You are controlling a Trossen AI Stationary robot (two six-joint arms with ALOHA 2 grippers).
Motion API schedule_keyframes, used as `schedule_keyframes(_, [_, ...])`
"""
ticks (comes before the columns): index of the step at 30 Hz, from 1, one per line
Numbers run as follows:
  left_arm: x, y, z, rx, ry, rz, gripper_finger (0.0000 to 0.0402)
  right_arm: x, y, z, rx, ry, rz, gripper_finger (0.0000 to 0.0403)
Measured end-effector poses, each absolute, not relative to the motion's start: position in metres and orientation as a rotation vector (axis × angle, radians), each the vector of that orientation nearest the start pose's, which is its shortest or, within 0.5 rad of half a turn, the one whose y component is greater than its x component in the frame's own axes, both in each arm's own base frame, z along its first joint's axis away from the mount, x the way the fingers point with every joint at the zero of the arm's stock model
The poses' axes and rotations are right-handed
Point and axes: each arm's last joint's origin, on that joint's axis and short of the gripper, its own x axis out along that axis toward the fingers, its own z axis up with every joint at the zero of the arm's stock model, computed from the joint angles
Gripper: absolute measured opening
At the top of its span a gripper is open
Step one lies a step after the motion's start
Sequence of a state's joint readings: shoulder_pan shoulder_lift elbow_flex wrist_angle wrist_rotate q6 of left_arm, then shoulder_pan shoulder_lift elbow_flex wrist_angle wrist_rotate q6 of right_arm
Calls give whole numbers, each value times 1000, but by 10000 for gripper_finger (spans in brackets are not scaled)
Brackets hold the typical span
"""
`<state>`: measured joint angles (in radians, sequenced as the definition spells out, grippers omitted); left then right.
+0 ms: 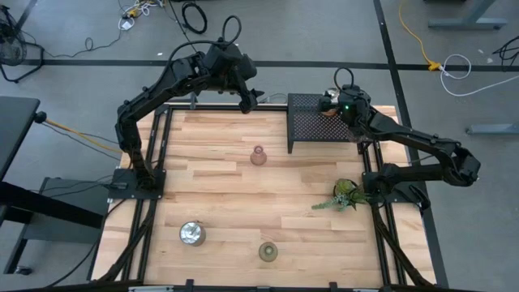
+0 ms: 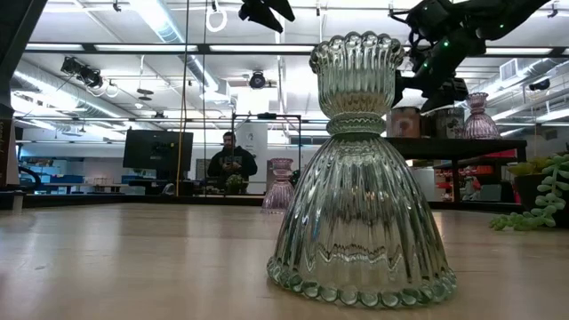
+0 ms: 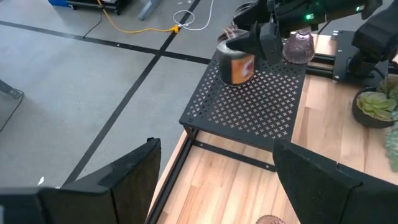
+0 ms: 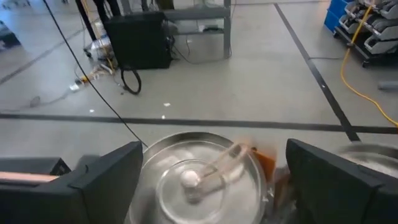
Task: Pick & Place candle stick holders
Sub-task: Put the silver scented candle on the shelf aligned with the silver scented candles
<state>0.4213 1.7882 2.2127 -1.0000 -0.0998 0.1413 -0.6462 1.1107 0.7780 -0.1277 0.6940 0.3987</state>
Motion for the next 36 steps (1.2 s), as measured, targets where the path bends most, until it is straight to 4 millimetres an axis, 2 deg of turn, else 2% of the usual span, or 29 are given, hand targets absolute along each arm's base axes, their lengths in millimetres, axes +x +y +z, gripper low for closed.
schedule_keyframes(8, [324, 149, 464, 41, 609, 465, 309, 178, -148, 293, 235, 172, -1286, 398])
schedule_keyframes(16, [324, 149, 464, 42, 610, 465, 309, 171, -115, 329, 128, 133, -1107, 396])
schedule_keyframes(21, [322, 148, 461, 35, 649, 460, 309, 168, -85, 355, 118, 68, -789, 396])
schedule_keyframes(25, [320, 141, 455, 6, 715, 388, 309, 167, -60, 362, 128, 56, -482, 396])
schedule_keyframes(27, [320, 133, 452, -39, 753, 342, 309, 166, -48, 361, 137, 75, -386, 396])
schedule_keyframes(30, [318, 112, 445, -72, 862, 328, 306, 164, -35, 356, 163, 134, -336, 396])
schedule_keyframes(36, [307, 48, 444, -92, 1001, 394, 282, 157, -19, 347, 167, 241, -344, 396])
